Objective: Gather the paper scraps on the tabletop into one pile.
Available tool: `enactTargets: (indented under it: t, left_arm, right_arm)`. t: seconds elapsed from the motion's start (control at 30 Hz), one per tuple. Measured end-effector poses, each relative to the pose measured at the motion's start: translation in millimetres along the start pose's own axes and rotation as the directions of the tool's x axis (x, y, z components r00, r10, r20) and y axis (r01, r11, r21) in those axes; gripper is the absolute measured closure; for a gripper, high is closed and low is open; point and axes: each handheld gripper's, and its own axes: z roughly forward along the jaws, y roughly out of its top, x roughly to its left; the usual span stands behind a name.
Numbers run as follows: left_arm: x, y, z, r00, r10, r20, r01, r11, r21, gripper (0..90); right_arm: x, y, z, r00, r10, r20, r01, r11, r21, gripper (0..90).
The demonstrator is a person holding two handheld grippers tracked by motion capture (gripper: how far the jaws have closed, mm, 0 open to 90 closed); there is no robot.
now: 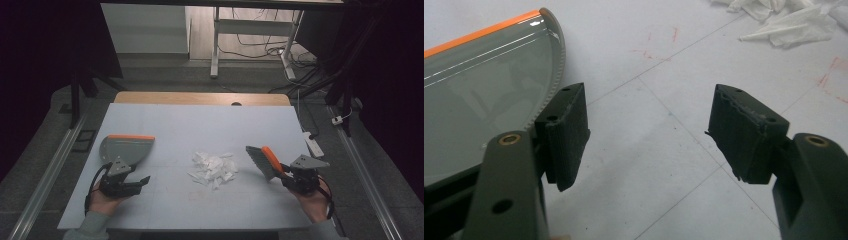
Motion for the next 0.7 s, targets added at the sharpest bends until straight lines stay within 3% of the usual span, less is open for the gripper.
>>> enactTargets:
  t: [0.7]
  left_arm:
    - [-0.6,0.0,0.2,1.0000,0.001,0.008,-0.001,1.0000,-0.003,32.6]
  right_arm:
    - [-1.0,-0.3,-1.7,1.0000,-0.004,0.002,0.004,1.000,-0.007,67.6]
